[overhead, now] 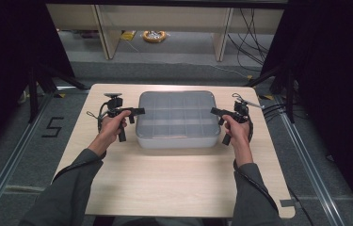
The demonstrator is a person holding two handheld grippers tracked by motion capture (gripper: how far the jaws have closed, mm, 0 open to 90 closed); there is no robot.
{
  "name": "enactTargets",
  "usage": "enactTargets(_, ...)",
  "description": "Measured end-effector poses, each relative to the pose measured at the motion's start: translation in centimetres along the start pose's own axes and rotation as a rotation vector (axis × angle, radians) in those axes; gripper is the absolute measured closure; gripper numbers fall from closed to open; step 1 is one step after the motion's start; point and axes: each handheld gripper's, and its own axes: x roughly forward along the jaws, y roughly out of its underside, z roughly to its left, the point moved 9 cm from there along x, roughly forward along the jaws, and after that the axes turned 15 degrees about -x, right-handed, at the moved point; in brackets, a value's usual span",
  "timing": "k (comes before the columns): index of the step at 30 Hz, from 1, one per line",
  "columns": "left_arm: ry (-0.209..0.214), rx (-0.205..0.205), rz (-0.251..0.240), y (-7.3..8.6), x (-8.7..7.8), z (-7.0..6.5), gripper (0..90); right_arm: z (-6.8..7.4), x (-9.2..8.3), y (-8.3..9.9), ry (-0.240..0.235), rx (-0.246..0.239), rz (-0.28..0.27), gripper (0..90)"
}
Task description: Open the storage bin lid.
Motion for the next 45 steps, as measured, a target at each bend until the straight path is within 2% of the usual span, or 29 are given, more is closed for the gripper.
enactTargets(1,0.000,0.000,0.000,0.0,0.0,0.0,52.3,0.0,0.0,0.0,0.000,0.000,0.000,54.3)
enactTargets(2,-0.029,0.014,-0.019,0.0,0.1,-0.1,53.2,0.0,-0.1,0.0,0.007,-0.001,-0.004,55.2)
enactTargets(4,-0.032,0.009,-0.021,0.0,0.0,-0.1,54.1,0.0,-0.2,0.0,0.010,0.002,0.001,55.6)
enactTargets(8,-0.028,0.015,-0.027,-0.1,-0.1,-0.3,55.0,-0.3,-0.3,0.0,0.016,-0.010,-0.013,58.9)
enactTargets(10,-0.021,0.041,-0.038,-0.2,-0.4,-0.6,55.8,0.0,-0.4,-0.2,0.019,0.036,-0.041,61.1)
enactTargets(11,-0.021,0.041,-0.038,-0.2,-0.4,-0.6,55.9,0.0,-0.4,-0.2,0.019,0.036,-0.041,61.1)
enactTargets(12,-0.025,0.047,-0.047,-0.4,-0.6,-0.7,56.6,-0.1,-0.5,-0.4,0.025,-0.010,-0.060,62.7)
enactTargets(15,-0.022,0.044,-0.053,-0.6,-0.8,-0.7,58.4,0.1,-0.7,-0.5,0.042,0.017,-0.059,65.3)
enactTargets(16,-0.003,0.050,-0.065,-0.8,-0.9,-0.8,59.5,-0.1,-0.8,-0.8,0.048,0.009,-0.098,67.6)
enactTargets(17,0.003,0.028,-0.070,-0.8,-1.3,-1.1,60.2,0.3,-0.9,-0.8,0.029,0.054,-0.096,68.3)
enactTargets(19,0.002,0.033,-0.086,-1.0,-1.8,-1.5,61.4,0.9,-1.1,-1.0,0.003,0.065,-0.104,69.1)
enactTargets(22,0.003,0.041,-0.093,-1.2,-2.5,-2.1,61.8,1.4,-1.7,-1.6,0.009,0.042,-0.121,69.1)
enactTargets(25,0.009,0.042,-0.108,-1.4,-2.9,-2.5,62.5,1.9,-2.1,-2.0,0.006,0.056,-0.130,69.1)
enactTargets(26,0.017,0.036,-0.111,-1.5,-3.2,-2.7,62.5,2.0,-2.3,-2.2,0.004,0.036,-0.138,69.1)
enactTargets(28,0.023,0.036,-0.118,-1.6,-3.7,-3.1,62.9,2.5,-2.7,-2.5,-0.006,0.041,-0.144,69.1)
enactTargets(29,0.025,0.041,-0.123,-1.6,-4.1,-3.5,62.9,2.5,-3.2,-2.7,0.000,0.004,-0.144,69.2)
enactTargets(31,0.027,0.047,-0.122,-1.6,-4.3,-3.6,63.1,2.6,-3.5,-2.9,-0.001,-0.017,-0.152,69.1)
enactTargets(32,0.031,0.048,-0.122,-1.6,-4.6,-3.9,63.1,2.6,-3.5,-2.9,-0.001,-0.017,-0.152,69.1)
enactTargets(33,0.031,0.054,-0.124,-1.6,-4.8,-4.2,63.1,3.0,-3.9,-2.8,-0.009,0.016,-0.143,69.1)
enactTargets(37,0.036,0.063,-0.127,-1.4,-5.3,-4.6,63.2,3.3,-4.4,-3.0,-0.013,0.023,-0.158,69.1)
enactTargets(39,0.046,0.062,-0.131,-1.3,-5.4,-4.8,63.3,3.0,-4.7,-2.8,-0.006,-0.025,-0.154,69.1)
enactTargets(40,0.045,0.061,-0.132,-1.2,-5.5,-4.8,63.4,3.5,-4.8,-2.8,-0.021,0.031,-0.146,69.1)
enactTargets(41,0.049,0.063,-0.128,-1.1,-5.6,-4.9,63.4,3.3,-4.9,-2.7,-0.013,0.013,-0.151,69.1)
enactTargets(42,0.049,0.063,-0.128,-1.1,-5.6,-4.9,63.6,3.5,-5.0,-2.8,-0.015,0.033,-0.161,69.1)
enactTargets(45,0.057,0.065,-0.130,-0.7,-5.9,-5.1,63.7,3.5,-5.5,-2.6,-0.020,0.028,-0.163,69.1)
